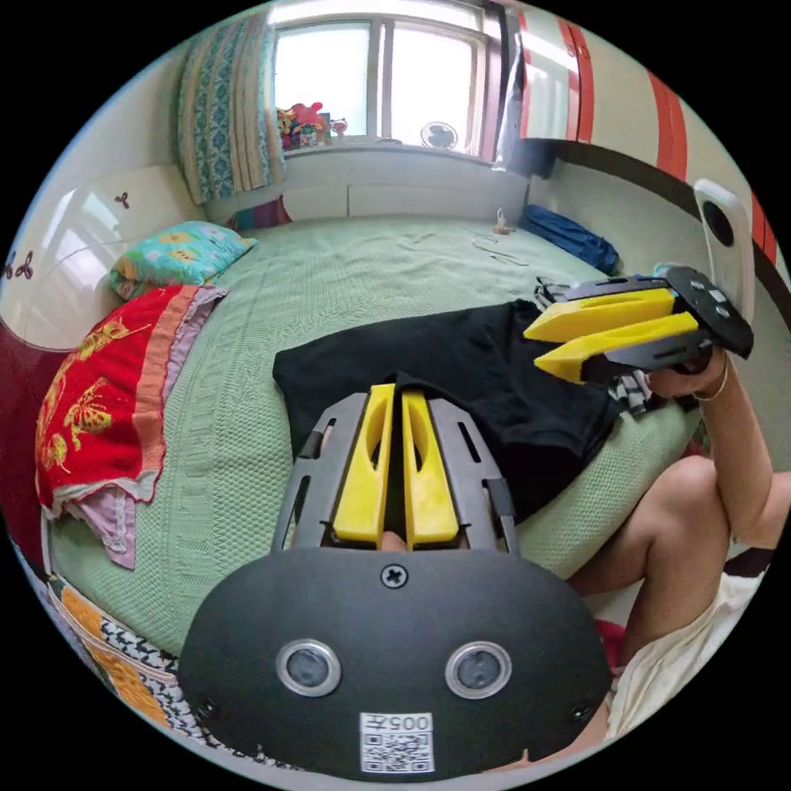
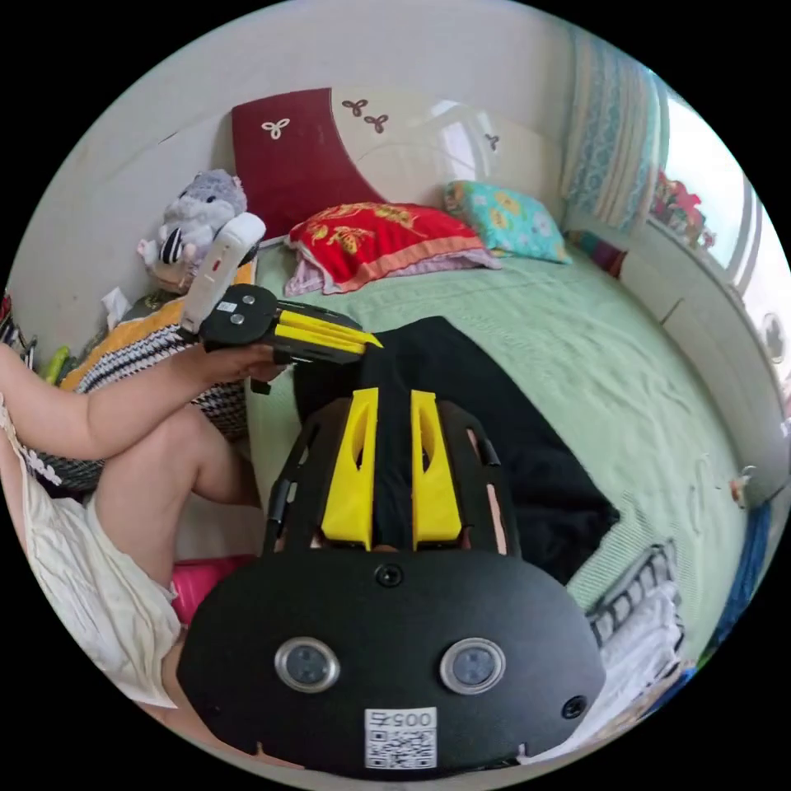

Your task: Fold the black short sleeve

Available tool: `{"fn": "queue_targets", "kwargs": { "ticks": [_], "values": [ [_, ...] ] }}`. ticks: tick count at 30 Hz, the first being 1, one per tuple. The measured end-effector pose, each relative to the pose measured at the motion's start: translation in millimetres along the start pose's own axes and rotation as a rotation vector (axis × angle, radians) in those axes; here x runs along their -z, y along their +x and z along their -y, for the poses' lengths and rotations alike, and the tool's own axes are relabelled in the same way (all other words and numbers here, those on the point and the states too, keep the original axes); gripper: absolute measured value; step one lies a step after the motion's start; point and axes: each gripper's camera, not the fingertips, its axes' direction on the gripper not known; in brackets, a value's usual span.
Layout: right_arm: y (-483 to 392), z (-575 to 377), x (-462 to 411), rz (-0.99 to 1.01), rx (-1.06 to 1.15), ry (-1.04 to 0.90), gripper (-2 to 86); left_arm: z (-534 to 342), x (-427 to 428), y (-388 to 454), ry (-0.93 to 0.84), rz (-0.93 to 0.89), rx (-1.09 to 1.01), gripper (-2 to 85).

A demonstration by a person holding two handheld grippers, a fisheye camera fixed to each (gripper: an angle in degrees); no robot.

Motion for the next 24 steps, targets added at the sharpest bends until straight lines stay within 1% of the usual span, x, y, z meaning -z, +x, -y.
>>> {"fn": "queue_targets", "kwargs": {
  "ticks": [1, 3, 5, 8, 10, 12, 13, 15, 17, 19, 21, 23, 24],
  "values": [
    [-5, -6, 8, -0.06, -0.004, -0.02, 8.3, 3, 5, -5, 0.024, -0.004, 0.012, 1.1],
    [-18, -23, 8, -0.095, 0.023, -0.095, 9.4, 7, 13, -9, 0.061, 0.022, 0.012, 0.9],
    [-39, -51, -11, -0.152, 0.025, -0.222, 10.9, 10, 22, -13, 0.094, 0.023, 0.031, 0.8],
    [-53, -71, -34, -0.154, -0.062, -0.247, 11.0, 16, 29, -20, 0.132, 0.034, 0.076, 0.8],
    [-57, -72, -45, -0.181, -0.119, -0.236, 10.3, 29, 25, -23, 0.092, 0.012, 0.118, 0.8],
    [-58, -69, -58, -0.273, -0.164, -0.251, 9.2, 39, 23, -20, 0.088, 0.019, 0.097, 0.9],
    [-56, -66, -65, -0.358, -0.197, -0.265, 7.9, 49, 21, -19, 0.074, 0.034, 0.066, 0.9],
    [-49, -61, -65, -0.413, -0.245, -0.232, 3.7, 65, 21, -22, 0.055, 0.063, 0.042, 0.9],
    [-31, -49, -46, -0.4, -0.284, -0.167, -0.4, 87, 19, -31, 0.031, 0.081, 0.028, 0.9],
    [-4, -32, -27, -0.358, -0.307, -0.126, -1.0, 129, 9, -47, 0.004, 0.11, -0.018, 1.2],
    [34, -2, -11, -0.371, -0.309, -0.111, -1.1, 173, -10, -65, -0.031, 0.124, -0.022, 1.5],
    [100, 56, -1, -0.391, -0.329, -0.107, -1.2, 222, -40, -83, -0.061, 0.195, -0.017, 2.0],
    [118, 72, -2, -0.4, -0.339, -0.114, -1.2, 252, -60, -98, -0.08, 0.216, -0.002, 2.4]
  ]
}}
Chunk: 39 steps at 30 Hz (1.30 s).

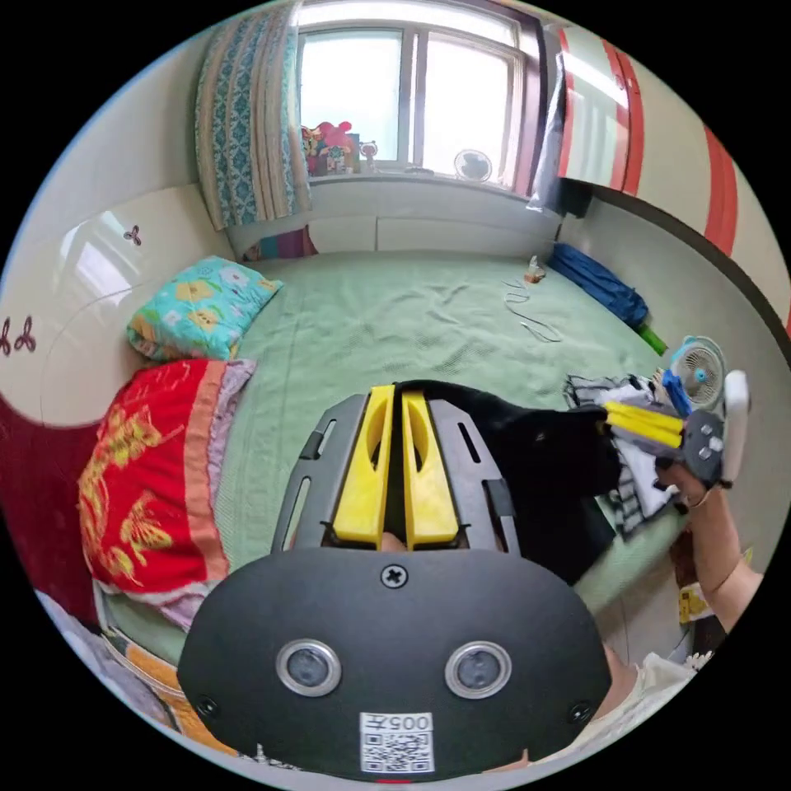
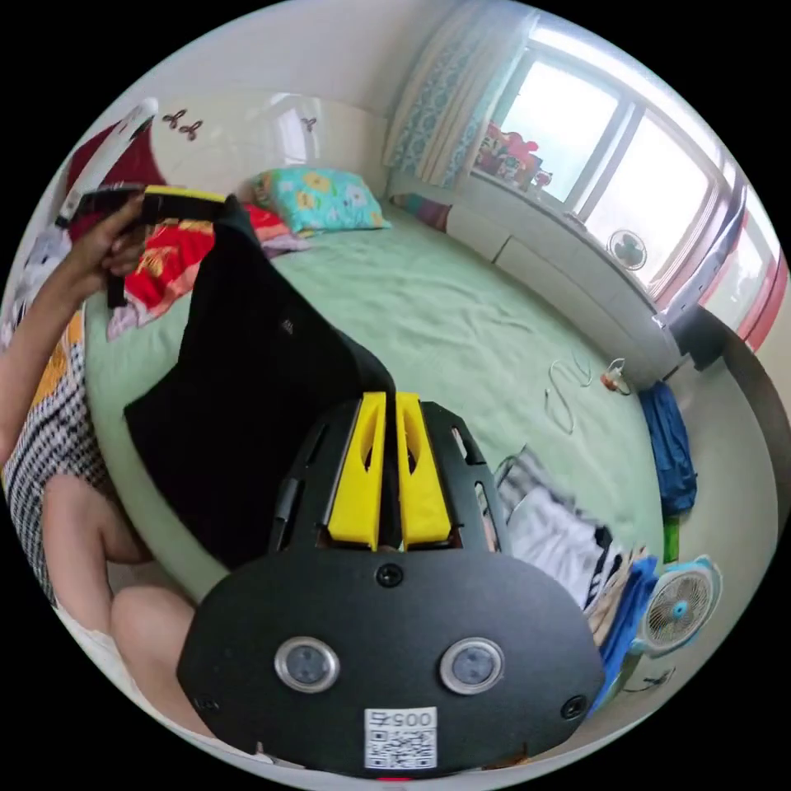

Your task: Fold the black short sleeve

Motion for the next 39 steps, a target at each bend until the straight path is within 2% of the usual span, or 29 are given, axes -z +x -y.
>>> {"fn": "queue_targets", "kwargs": {
  "ticks": [3, 5, 7, 9, 12, 14, 16, 19, 21, 24, 27, 30, 31, 32, 34, 39],
  "values": [
    [48, 99, -37, -0.045, -0.098, -0.077, -1.0, 52, -47, -29, -0.071, 0.04, 0.02, 6.0],
    [83, 139, -81, 0.019, -0.326, -0.207, -0.2, 51, -72, -49, -0.112, -0.01, 0.111, 9.5],
    [95, 140, -106, -0.008, -0.44, -0.309, 2.4, 22, -100, -71, -0.135, -0.113, 0.195, 11.4],
    [93, 126, -114, -0.041, -0.437, -0.306, 4.7, -15, -110, -82, -0.141, -0.147, 0.204, 11.3],
    [71, 71, -97, -0.026, -0.279, -0.235, 6.7, -97, -104, -82, -0.201, -0.225, 0.131, 11.4],
    [38, -7, -63, 0.055, -0.097, -0.228, 8.3, -152, -92, -75, -0.226, -0.255, 0.106, 12.0],
    [17, -68, -37, 0.102, -0.037, -0.241, 9.5, -218, -82, -65, -0.266, -0.299, 0.145, 13.4],
    [-3, -145, -14, 0.201, -0.128, -0.323, 9.2, -273, -92, -49, -0.337, -0.305, 0.203, 15.6],
    [-9, -169, -10, 0.23, -0.201, -0.354, 9.2, -288, -105, -39, -0.355, -0.332, 0.236, 16.2],
    [-12, -176, -8, 0.117, -0.274, -0.318, 9.1, -298, -132, -22, -0.409, -0.339, 0.283, 15.3],
    [1, -171, -19, 0.107, -0.393, -0.397, 8.6, -301, -144, -7, -0.424, -0.172, 0.306, 11.3],
    [2, -172, -27, 0.115, -0.398, -0.445, 6.9, -297, -142, 2, -0.435, -0.209, 0.341, 5.5],
    [3, -172, -22, 0.197, -0.381, -0.43, 4.5, -293, -134, 6, -0.426, -0.212, 0.342, 3.7],
    [10, -172, -14, 0.248, -0.414, -0.425, 0.7, -290, -128, 10, -0.413, -0.203, 0.326, 3.2],
    [21, -174, 11, 0.274, -0.455, -0.358, -0.5, -281, -97, 27, -0.366, -0.183, 0.223, 1.7],
    [17, -194, 75, 0.284, -0.367, -0.29, -0.9, -294, -56, 54, -0.409, -0.156, 0.106, 0.8]
  ]
}}
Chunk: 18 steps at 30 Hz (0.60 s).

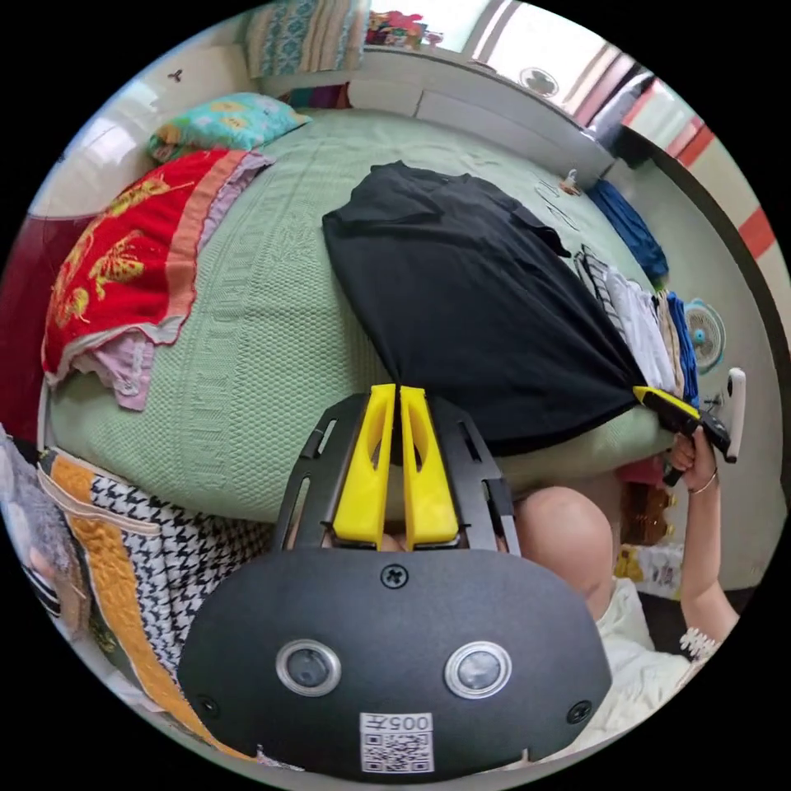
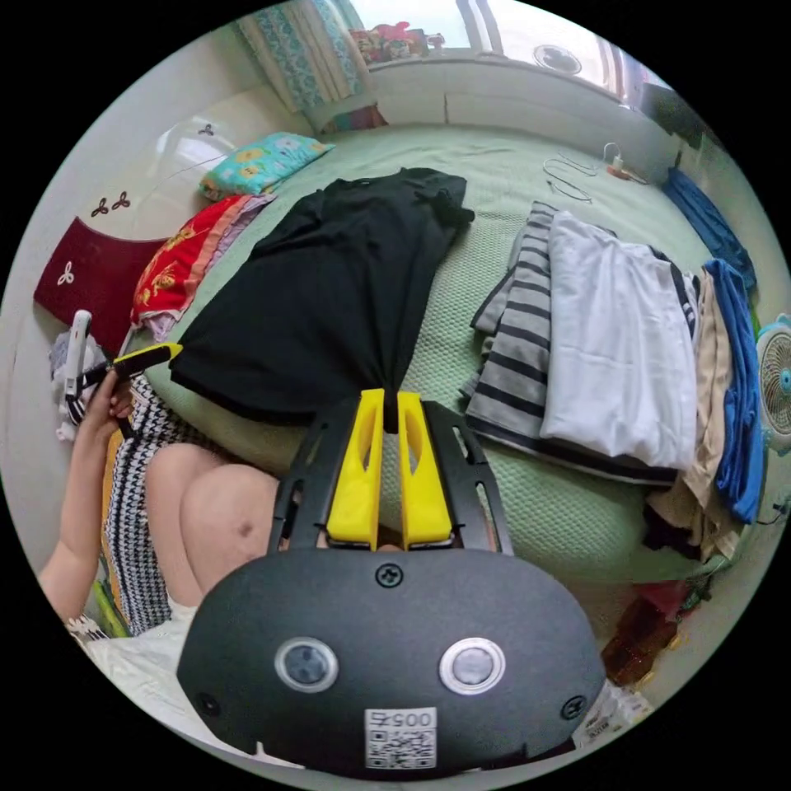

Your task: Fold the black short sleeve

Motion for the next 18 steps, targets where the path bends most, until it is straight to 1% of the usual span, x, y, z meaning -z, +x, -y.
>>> {"fn": "queue_targets", "kwargs": {
  "ticks": [6, 11, 14, 16, 18],
  "values": [
    [-9, -62, 9, -0.051, 0.059, 0.003, -0.9, -47, -3, 30, -0.074, -0.078, -0.041, 0.7],
    [-13, -86, -19, -0.083, 0.027, -0.021, -0.9, -64, -15, 58, -0.081, -0.005, -0.068, 0.7],
    [-16, -93, -33, -0.127, 0.037, -0.028, -0.8, -73, -27, 67, -0.094, 0.009, -0.066, 0.8],
    [-17, -96, -41, -0.149, 0.061, -0.033, -0.4, -85, -30, 72, -0.13, 0.057, -0.073, 0.5],
    [-17, -100, -47, -0.162, 0.097, -0.06, 0.7, -95, -22, 80, -0.089, 0.095, -0.1, 0.3]
  ]
}}
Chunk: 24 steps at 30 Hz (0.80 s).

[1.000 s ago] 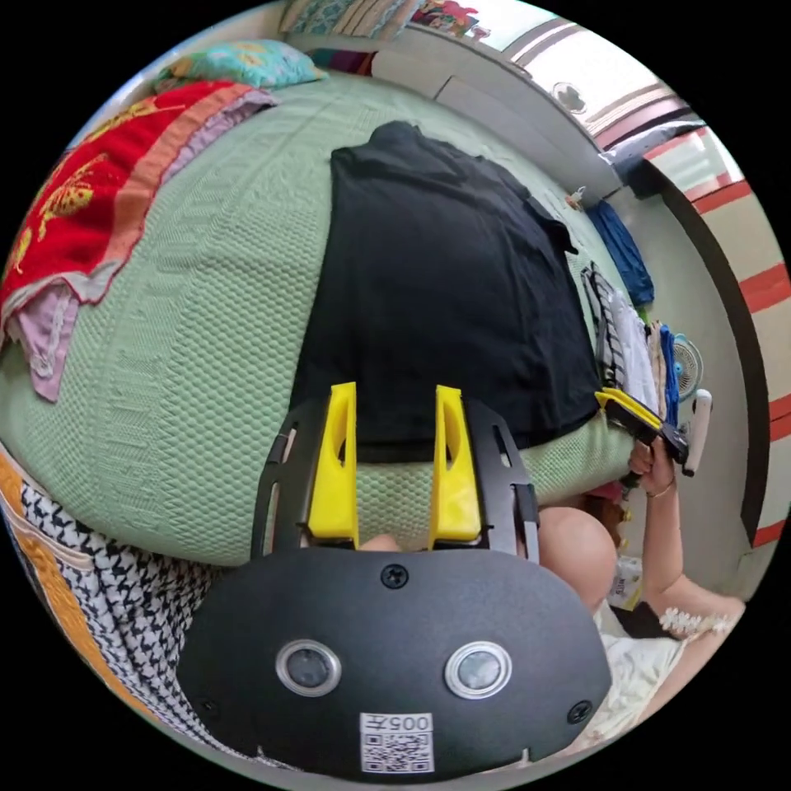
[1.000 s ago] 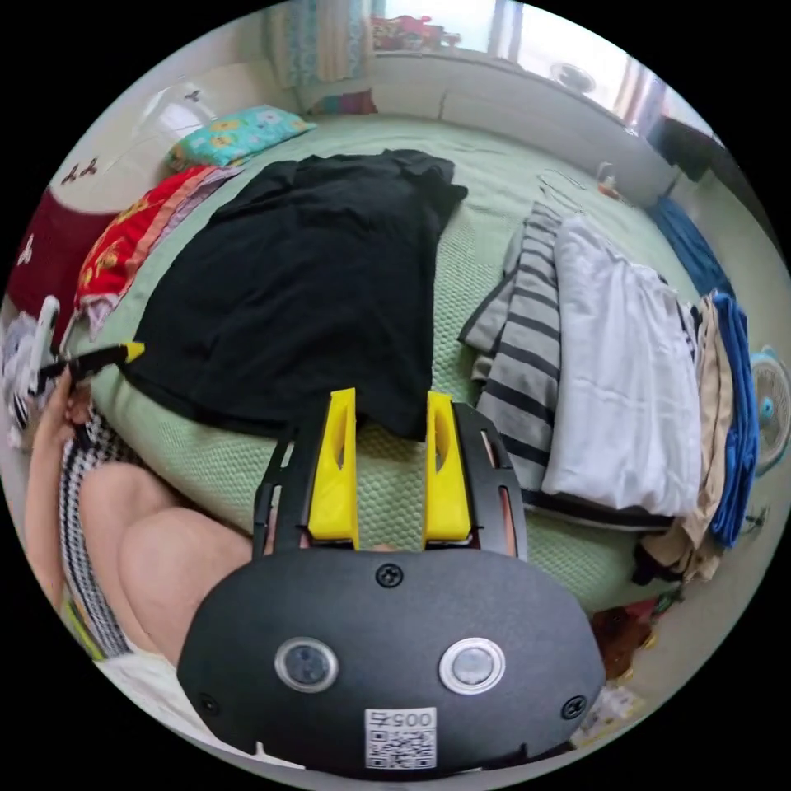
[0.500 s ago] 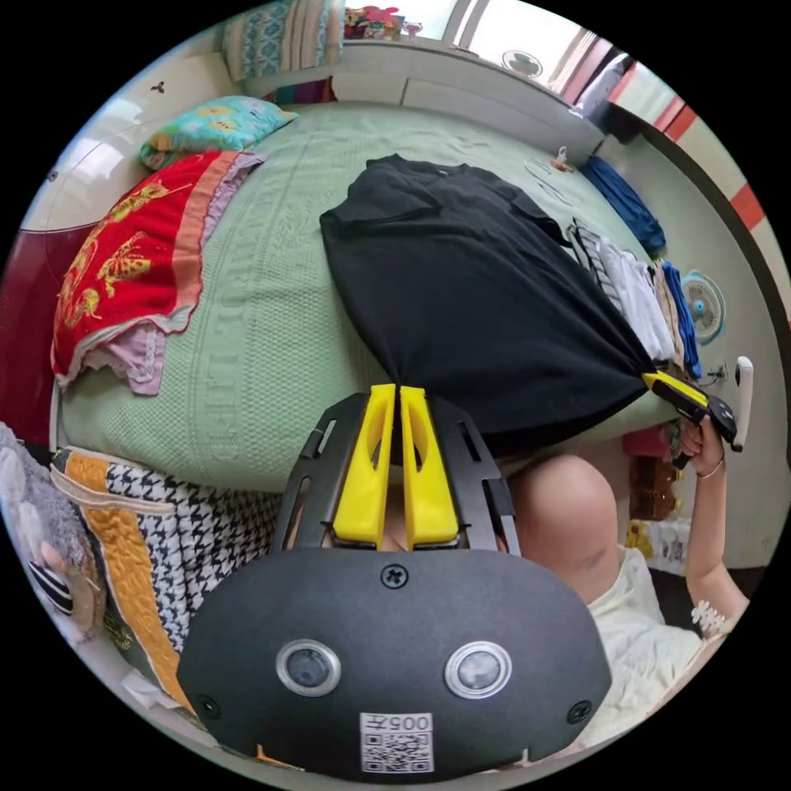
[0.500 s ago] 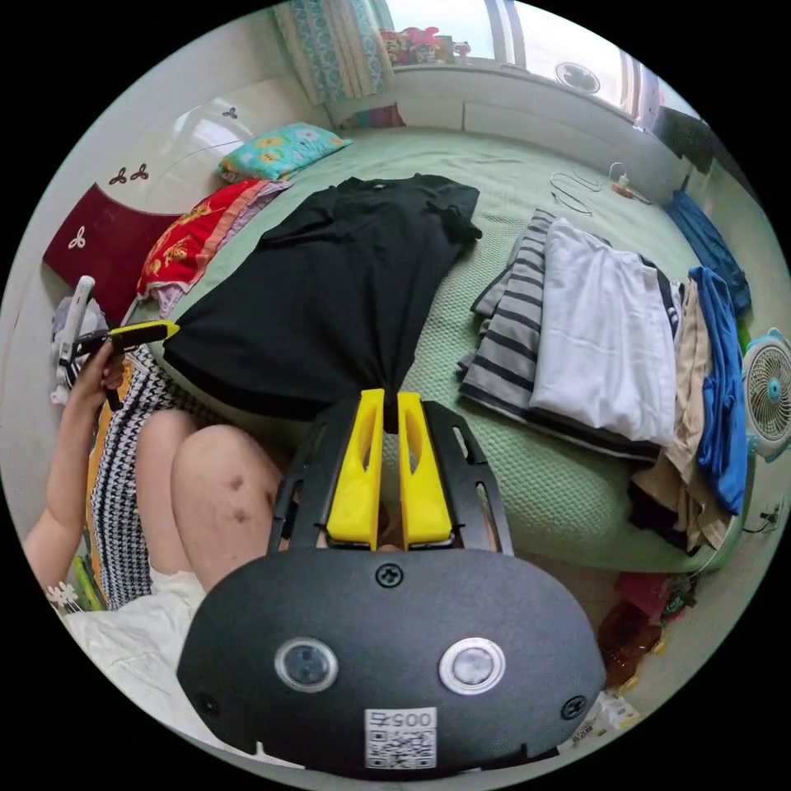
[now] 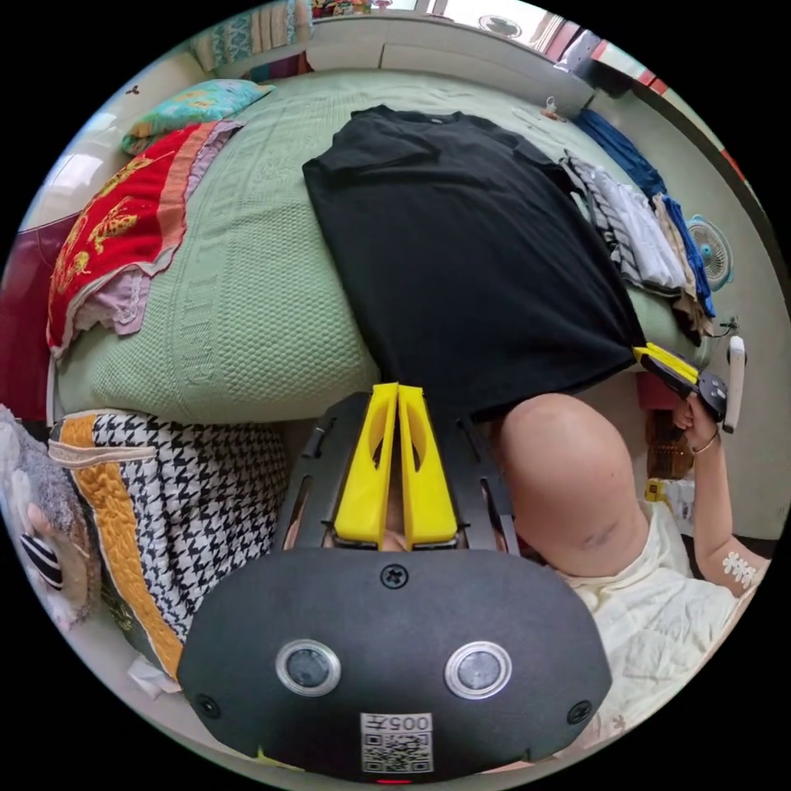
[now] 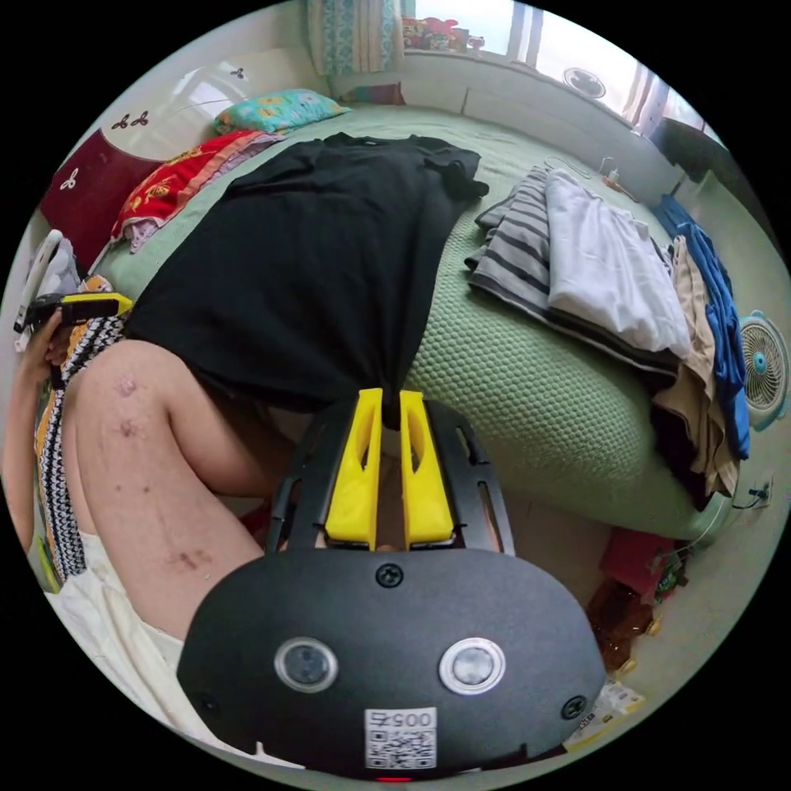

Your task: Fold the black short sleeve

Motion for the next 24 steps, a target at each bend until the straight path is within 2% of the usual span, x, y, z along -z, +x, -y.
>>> {"fn": "queue_targets", "kwargs": {
  "ticks": [3, 6, 8, 11, 15, 17, 20, 22, 24],
  "values": [
    [2, -7, 0, -0.005, 0.046, -0.064, 3.9, 0, 24, 16, 0.106, 0.02, -0.03, 0.5],
    [3, 5, 32, 0.037, 0.121, 0.094, 6.5, 29, 42, 36, 0.258, -0.02, -0.076, 1.4],
    [2, 43, 56, -0.035, 0.155, 0.253, 7.6, 58, 42, 47, 0.356, -0.045, -0.084, 3.6],
    [4, 113, 57, -0.112, 0.197, 0.364, 9.7, 119, 21, 60, 0.431, -0.084, -0.059, 5.2],
    [8, 213, 13, -0.22, 0.231, 0.289, 10.1, 180, -17, 68, 0.447, -0.169, -0.014, 6.4],
    [14, 271, -23, -0.179, 0.242, 0.181, 9.5, 189, -30, 73, 0.412, -0.157, -0.038, 6.3],
    [25, 323, -60, -0.17, 0.201, 0.123, 8.5, 198, -45, 73, 0.374, -0.153, -0.033, 6.2],
    [25, 343, -83, -0.221, 0.21, 0.071, 8.0, 209, -54, 70, 0.335, -0.248, -0.029, 5.2],
    [25, 356, -94, -0.25, 0.215, 0.056, 7.3, 218, -59, 74, 0.316, -0.216, -0.041, 5.1]
  ]
}}
